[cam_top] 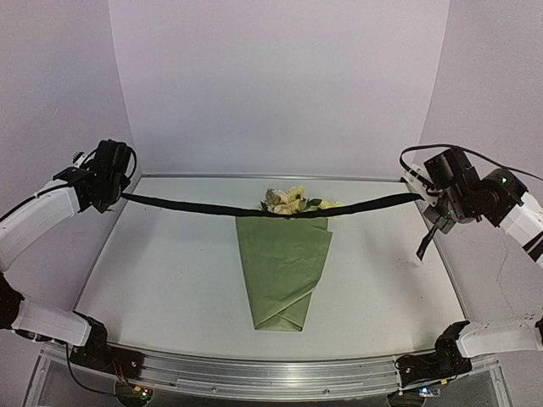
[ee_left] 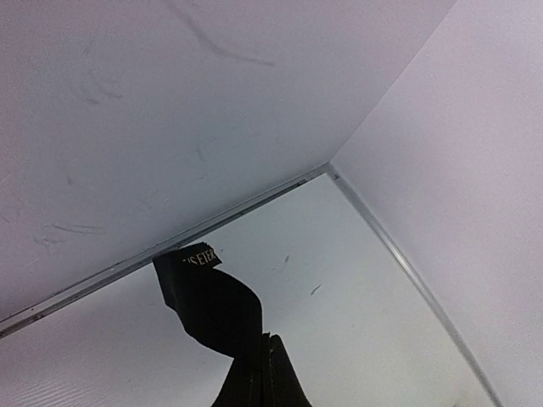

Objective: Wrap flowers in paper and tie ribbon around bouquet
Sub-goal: Place the ribbon on the folded bouquet.

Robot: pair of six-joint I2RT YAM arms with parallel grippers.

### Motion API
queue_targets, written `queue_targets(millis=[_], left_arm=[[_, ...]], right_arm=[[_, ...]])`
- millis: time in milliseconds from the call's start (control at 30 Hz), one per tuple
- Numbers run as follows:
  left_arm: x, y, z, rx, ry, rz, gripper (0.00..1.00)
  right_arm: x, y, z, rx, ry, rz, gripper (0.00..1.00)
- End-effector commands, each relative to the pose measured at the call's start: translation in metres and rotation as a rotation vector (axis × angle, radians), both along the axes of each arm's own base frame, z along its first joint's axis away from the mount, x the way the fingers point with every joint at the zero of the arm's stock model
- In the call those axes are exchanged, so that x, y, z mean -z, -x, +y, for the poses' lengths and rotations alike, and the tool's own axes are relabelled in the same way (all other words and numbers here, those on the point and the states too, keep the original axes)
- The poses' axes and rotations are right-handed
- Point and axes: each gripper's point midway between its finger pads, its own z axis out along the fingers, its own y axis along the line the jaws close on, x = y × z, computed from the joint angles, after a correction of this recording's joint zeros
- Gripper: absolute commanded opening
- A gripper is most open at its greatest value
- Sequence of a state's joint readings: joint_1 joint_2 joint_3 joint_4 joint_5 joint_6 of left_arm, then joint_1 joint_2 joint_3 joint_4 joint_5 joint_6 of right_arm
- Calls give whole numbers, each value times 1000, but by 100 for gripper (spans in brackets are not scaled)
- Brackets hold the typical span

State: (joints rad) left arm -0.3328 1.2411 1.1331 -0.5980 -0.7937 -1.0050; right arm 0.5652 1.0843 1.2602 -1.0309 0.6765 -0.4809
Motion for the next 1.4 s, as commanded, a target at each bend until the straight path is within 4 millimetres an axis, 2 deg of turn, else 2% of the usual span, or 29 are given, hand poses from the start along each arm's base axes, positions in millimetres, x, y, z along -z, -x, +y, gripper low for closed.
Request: queue_targets(millis=[0,133,267,367,467,567,700,733,800,867,933,1000,1200,1367], left_arm=[[63,39,15,-66,-18,167,0],[118,64,14,-95,84,225,0],[152,82,15,-138,146,261,0],[171,89,14,-145,164,291,0],[184,96,14,-151,175,323,0],[192,104,15,-161,191,333,0],[194,108,16,-161,197,329,0],[194,109,16,-163,196,331,3],[192,110,17,-164,195,335,22],[188,108,16,-158,198,331,57],[181,103,12,-128,196,328,82],[167,91,5,-58,184,318,97],[122,68,-15,139,166,234,100],[93,52,-41,331,161,190,100]], right_arm=[[33,8,-7,39,-19,52,0],[103,43,-15,182,-146,168,0],[160,78,-25,372,-268,228,8],[182,94,-28,447,-302,269,10],[196,103,-29,497,-318,307,22],[205,111,-25,532,-344,347,33],[210,117,-21,560,-381,378,60],[210,118,-20,562,-390,380,67],[206,121,-16,568,-432,385,76],[202,121,-5,568,-514,396,83],[196,118,14,558,-623,424,86],[188,113,36,553,-726,468,88],[165,72,110,508,-1030,538,89],[162,31,164,512,-1226,591,88]])
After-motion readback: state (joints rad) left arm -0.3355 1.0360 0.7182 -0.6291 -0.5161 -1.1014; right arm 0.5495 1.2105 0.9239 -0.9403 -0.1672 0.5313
